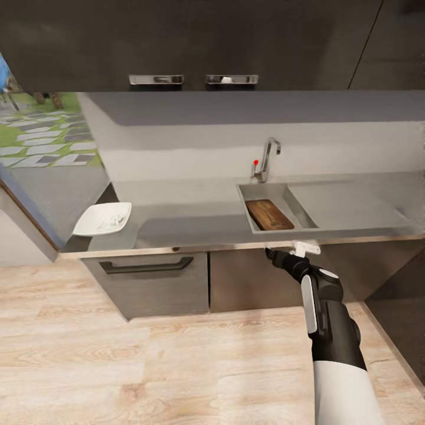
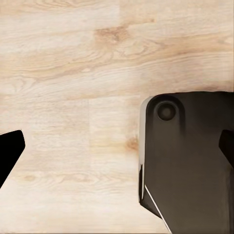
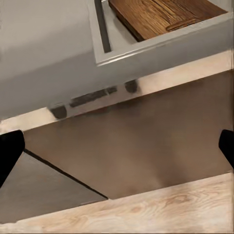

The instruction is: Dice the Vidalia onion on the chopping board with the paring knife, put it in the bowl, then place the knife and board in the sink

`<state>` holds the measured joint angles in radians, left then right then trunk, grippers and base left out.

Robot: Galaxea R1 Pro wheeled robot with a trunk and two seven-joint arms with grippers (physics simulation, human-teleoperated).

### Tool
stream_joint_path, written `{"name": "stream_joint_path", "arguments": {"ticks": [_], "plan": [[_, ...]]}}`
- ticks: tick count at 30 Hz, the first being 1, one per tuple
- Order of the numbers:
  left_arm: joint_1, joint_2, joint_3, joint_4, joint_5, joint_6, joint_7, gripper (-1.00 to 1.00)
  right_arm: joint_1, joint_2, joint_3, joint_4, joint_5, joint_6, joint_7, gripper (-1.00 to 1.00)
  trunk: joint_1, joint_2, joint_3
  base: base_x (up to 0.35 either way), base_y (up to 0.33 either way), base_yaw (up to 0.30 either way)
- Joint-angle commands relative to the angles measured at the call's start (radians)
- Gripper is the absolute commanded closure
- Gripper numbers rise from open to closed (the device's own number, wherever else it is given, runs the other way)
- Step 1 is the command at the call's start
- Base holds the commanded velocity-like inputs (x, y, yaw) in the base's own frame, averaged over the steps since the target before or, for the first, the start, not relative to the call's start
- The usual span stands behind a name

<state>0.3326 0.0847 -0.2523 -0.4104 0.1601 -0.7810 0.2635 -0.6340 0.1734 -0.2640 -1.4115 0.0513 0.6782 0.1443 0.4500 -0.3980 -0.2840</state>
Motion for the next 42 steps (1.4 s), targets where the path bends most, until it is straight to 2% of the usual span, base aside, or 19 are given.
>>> {"name": "stream_joint_path", "arguments": {"ticks": [1,4,7,9,11,12,13,14,15,18,20,23,28,29,34,35,38,39,42], "plan": [[0.000,0.001,-0.008,-0.002,0.010,-0.001,0.003,-1.00,-0.001,0.001,-0.003,0.001,0.006,0.005,0.007,-1.00,0.000,-0.002,-0.002,-0.289,0.000,0.000],[0.000,0.001,-0.008,-0.002,0.010,-0.002,0.003,-1.00,-0.001,0.001,-0.003,0.021,0.007,0.004,0.009,-1.00,0.000,-0.002,-0.002,-0.117,0.000,0.000],[0.000,0.002,-0.008,-0.003,0.009,-0.002,0.003,-1.00,-0.001,0.001,-0.005,0.099,0.010,-0.005,0.010,-1.00,0.000,-0.002,-0.002,-0.029,0.000,0.000],[0.000,0.002,-0.008,-0.003,0.009,-0.003,0.003,-1.00,-0.001,0.001,-0.006,0.178,0.021,-0.047,0.010,-1.00,0.000,-0.002,-0.002,-0.009,0.000,0.000],[0.000,0.003,-0.008,-0.004,0.009,-0.003,0.003,-1.00,-0.001,0.001,-0.007,0.317,0.044,-0.143,0.010,-1.00,0.000,-0.002,-0.002,-0.004,0.000,0.000],[0.000,0.002,-0.008,-0.004,0.009,-0.003,0.003,-1.00,-0.001,0.001,-0.008,0.420,0.065,-0.218,0.009,-1.00,0.000,-0.002,-0.002,-0.002,0.000,0.000],[0.000,0.002,-0.008,-0.005,0.010,-0.002,0.003,-1.00,-0.001,-0.026,-0.008,0.640,0.119,-0.404,0.008,-1.00,0.000,-0.002,-0.002,0.000,0.000,0.000],[0.000,0.002,-0.008,-0.006,0.010,-0.001,0.003,-1.00,-0.001,-0.053,-0.008,0.781,0.151,-0.534,0.007,-1.00,0.000,-0.002,-0.002,0.000,0.000,0.000],[0.000,0.002,-0.008,-0.006,0.010,-0.001,0.003,-1.00,-0.001,-0.065,-0.008,0.849,0.164,-0.599,0.006,-1.00,0.000,-0.002,-0.002,0.000,0.000,0.000],[0.000,0.001,-0.008,-0.007,0.010,0.000,0.003,-1.00,-0.001,-0.135,-0.008,1.218,0.202,-0.958,-0.001,-1.00,0.000,-0.002,-0.002,0.000,0.000,0.000],[0.000,0.002,-0.008,-0.007,0.010,0.000,0.003,-1.00,0.011,-0.165,-0.007,1.308,0.208,-1.071,-0.004,-1.00,0.000,-0.002,-0.002,0.000,0.000,0.000],[0.000,0.002,-0.008,-0.007,0.010,0.000,0.004,-1.00,0.102,-0.197,-0.007,1.375,0.214,-1.159,-0.006,-1.00,0.000,-0.002,-0.002,0.000,0.000,0.000],[0.000,0.003,-0.008,-0.007,0.010,0.000,0.005,-1.00,0.318,-0.217,-0.007,1.397,0.215,-1.255,-0.008,-1.00,0.000,-0.002,-0.002,0.000,0.000,0.000],[0.000,0.003,-0.008,-0.007,0.010,0.000,0.005,-1.00,0.341,-0.218,-0.007,1.397,0.215,-1.271,-0.008,-1.00,0.000,-0.002,-0.002,0.000,0.000,0.000],[0.000,0.003,-0.008,-0.009,0.010,0.000,0.006,-1.00,0.568,-0.223,-0.006,1.399,0.216,-1.467,-0.008,-1.00,0.000,-0.002,-0.002,0.000,0.000,0.000],[0.000,0.003,-0.008,-0.009,0.010,0.000,0.007,-1.00,0.591,-0.223,-0.006,1.399,0.216,-1.487,-0.008,-1.00,0.000,-0.002,-0.002,0.000,0.000,0.000],[0.000,0.003,-0.008,-0.010,0.010,0.001,0.010,-1.00,0.721,-0.218,-0.005,1.400,0.215,-1.594,-0.008,-1.00,0.000,-0.002,-0.002,0.000,0.000,0.000],[0.000,0.003,-0.008,-0.010,0.010,0.001,0.010,-1.00,0.754,-0.217,-0.005,1.400,0.215,-1.620,-0.009,-1.00,0.000,-0.002,-0.002,0.000,0.000,0.000],[0.000,0.003,-0.008,-0.011,0.010,0.002,0.011,-1.00,0.804,-0.222,-0.013,1.394,0.209,-1.653,-0.020,-1.00,0.000,-0.002,-0.002,0.000,0.000,0.000]]}}
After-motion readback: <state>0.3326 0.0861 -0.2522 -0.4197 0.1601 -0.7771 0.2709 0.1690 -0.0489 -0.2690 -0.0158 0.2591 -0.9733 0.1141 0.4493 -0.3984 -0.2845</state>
